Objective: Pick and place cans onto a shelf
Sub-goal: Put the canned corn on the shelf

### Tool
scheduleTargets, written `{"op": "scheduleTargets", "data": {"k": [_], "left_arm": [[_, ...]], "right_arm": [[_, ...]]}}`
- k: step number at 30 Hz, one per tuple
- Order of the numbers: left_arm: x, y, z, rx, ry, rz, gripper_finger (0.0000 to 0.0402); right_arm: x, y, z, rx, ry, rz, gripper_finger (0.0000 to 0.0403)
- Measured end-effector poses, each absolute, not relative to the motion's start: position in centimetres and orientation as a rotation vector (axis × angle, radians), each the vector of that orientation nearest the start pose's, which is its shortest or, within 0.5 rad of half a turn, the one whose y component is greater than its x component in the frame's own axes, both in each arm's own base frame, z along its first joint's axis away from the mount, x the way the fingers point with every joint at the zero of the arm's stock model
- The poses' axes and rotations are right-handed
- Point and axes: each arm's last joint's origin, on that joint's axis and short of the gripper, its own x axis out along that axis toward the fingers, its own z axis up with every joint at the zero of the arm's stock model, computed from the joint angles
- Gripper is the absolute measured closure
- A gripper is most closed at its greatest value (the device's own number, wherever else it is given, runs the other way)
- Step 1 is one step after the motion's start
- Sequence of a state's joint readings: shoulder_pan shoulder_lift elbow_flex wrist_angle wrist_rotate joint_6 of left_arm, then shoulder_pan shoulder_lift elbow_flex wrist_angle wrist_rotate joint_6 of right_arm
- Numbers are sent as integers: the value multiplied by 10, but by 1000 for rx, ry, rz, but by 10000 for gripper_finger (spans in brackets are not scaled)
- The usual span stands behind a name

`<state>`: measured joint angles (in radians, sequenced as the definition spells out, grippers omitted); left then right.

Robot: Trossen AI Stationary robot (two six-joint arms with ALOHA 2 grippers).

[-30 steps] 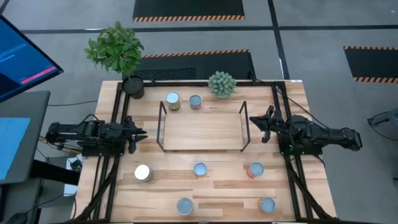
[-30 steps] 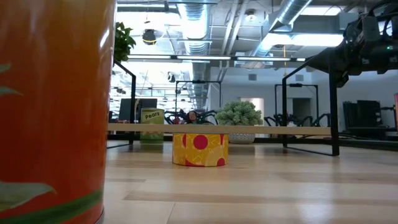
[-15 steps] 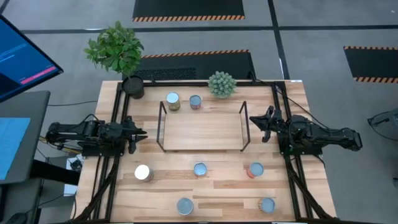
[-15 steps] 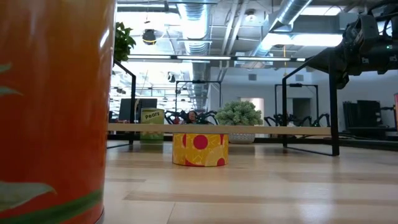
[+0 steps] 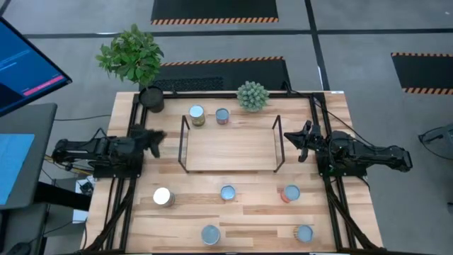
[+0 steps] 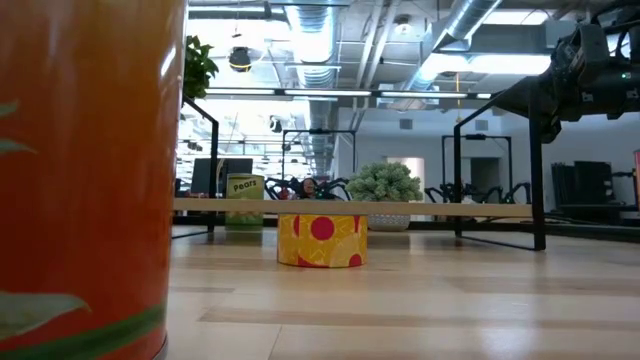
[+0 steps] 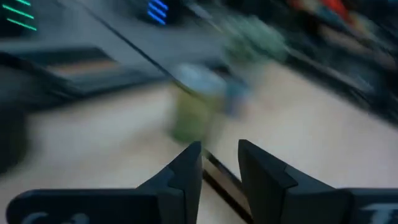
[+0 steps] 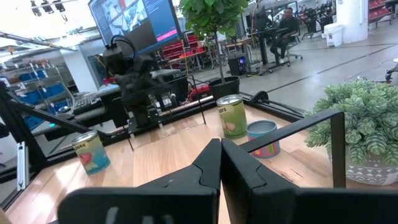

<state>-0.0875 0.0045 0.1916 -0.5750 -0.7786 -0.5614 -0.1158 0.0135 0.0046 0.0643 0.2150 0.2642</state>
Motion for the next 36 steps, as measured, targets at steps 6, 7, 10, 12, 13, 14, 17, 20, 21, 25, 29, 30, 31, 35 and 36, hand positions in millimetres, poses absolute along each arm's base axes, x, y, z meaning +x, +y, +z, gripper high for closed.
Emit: {"op": "scheduleTargets", "data": {"k": [6, 7, 10, 12, 13, 14, 17, 20, 21, 25, 29, 30, 31, 35, 36], "left_arm": [[64, 20, 181, -251, 51, 1029, 308], [64, 20, 182, -233, 54, 1042, 308], [64, 20, 182, -222, 67, 1021, 308], [66, 19, 182, -286, 56, 969, 308], [66, 18, 181, -310, 62, 937, 308], [67, 18, 181, -318, 67, 921, 308], [69, 17, 180, -306, 103, 845, 308], [74, 12, 183, -242, 162, 625, 308], [75, 10, 185, -220, 167, 538, 308], [80, 3, 197, -155, 102, 293, 308], [82, -2, 206, -144, 27, 91, 308], [82, -3, 207, -147, 14, 43, 308], [82, -5, 209, -152, 3, 4, 308], [82, -6, 213, -221, -37, -46, 308], [82, -6, 214, -250, -48, -45, 308]], "right_arm": [[96, -17, 170, 264, -99, -321, 369], [96, -17, 170, 264, -99, -321, 369], [96, -17, 170, 264, -99, -321, 369], [96, -17, 170, 264, -99, -321, 369], [96, -17, 170, 264, -99, -321, 369], [96, -17, 170, 264, -99, -321, 369], [96, -17, 170, 264, -99, -320, 369], [96, -17, 170, 263, -98, -320, 369], [96, -17, 170, 263, -99, -320, 369], [96, -17, 170, 263, -99, -320, 369], [96, -17, 170, 263, -99, -321, 369], [96, -17, 170, 263, -99, -321, 369], [96, -17, 170, 263, -99, -321, 369], [96, -17, 170, 263, -99, -321, 369], [96, -17, 170, 263, -99, -321, 369]]}}
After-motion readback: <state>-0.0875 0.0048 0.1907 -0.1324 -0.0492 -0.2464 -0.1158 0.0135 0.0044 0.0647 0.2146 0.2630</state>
